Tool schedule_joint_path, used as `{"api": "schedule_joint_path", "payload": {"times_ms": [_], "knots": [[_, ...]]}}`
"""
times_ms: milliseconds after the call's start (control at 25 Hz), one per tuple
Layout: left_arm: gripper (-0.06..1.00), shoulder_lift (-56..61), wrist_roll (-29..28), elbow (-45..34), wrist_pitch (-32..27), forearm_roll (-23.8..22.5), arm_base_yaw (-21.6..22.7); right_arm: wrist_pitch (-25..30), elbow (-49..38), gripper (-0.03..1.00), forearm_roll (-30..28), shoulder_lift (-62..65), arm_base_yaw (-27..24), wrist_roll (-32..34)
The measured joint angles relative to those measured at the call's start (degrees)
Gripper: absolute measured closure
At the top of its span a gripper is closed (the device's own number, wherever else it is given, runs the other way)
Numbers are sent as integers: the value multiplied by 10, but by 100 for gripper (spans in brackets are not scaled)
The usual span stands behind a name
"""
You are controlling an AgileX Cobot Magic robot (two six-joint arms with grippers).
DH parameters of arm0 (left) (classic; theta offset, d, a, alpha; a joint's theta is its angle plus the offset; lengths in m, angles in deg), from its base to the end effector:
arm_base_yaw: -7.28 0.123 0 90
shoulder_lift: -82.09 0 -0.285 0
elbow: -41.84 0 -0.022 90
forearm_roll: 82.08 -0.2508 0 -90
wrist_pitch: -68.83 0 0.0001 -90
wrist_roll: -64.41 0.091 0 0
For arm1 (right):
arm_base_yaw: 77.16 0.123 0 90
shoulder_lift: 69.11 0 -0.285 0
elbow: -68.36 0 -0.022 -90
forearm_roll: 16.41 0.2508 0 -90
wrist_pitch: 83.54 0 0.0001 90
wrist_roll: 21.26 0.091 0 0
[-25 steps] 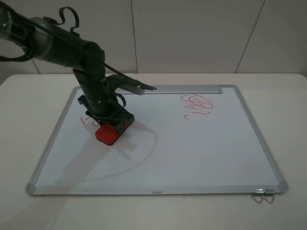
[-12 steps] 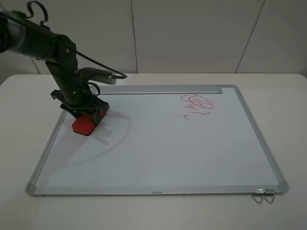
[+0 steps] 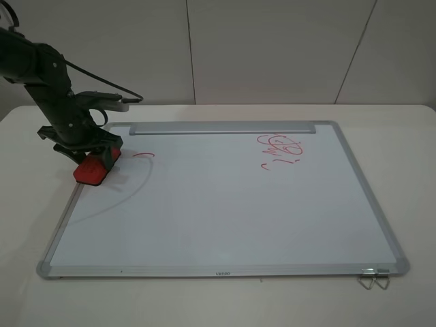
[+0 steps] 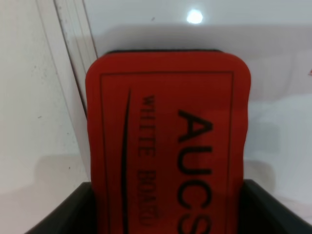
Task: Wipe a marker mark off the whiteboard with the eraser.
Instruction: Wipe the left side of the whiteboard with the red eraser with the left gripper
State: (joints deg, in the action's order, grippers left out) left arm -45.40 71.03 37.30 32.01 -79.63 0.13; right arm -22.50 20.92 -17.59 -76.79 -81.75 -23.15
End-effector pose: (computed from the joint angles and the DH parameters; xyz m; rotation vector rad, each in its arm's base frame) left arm 0.3887 -0.0511 0.1083 0.3068 2.9308 -0.0440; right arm -0.0078 -0.0010 0.2824 0.0491 2.0279 -0.0960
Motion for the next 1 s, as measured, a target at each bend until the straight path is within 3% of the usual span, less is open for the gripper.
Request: {"api": "schedule_joint_path", "payload": {"times_ms": [320, 560, 800, 1000], "knots": [[38, -9, 57, 5, -1, 85, -9, 0, 0, 26, 0, 0, 0, 0], [38, -11, 61, 6, 16, 97, -86, 0, 0, 26, 0, 0, 0, 0], [38, -12, 59, 6, 49, 102, -191, 0, 0, 26, 0, 0, 0, 0], [38, -13, 49, 6, 68, 105, -227, 0, 0, 26, 0, 0, 0, 0]]}}
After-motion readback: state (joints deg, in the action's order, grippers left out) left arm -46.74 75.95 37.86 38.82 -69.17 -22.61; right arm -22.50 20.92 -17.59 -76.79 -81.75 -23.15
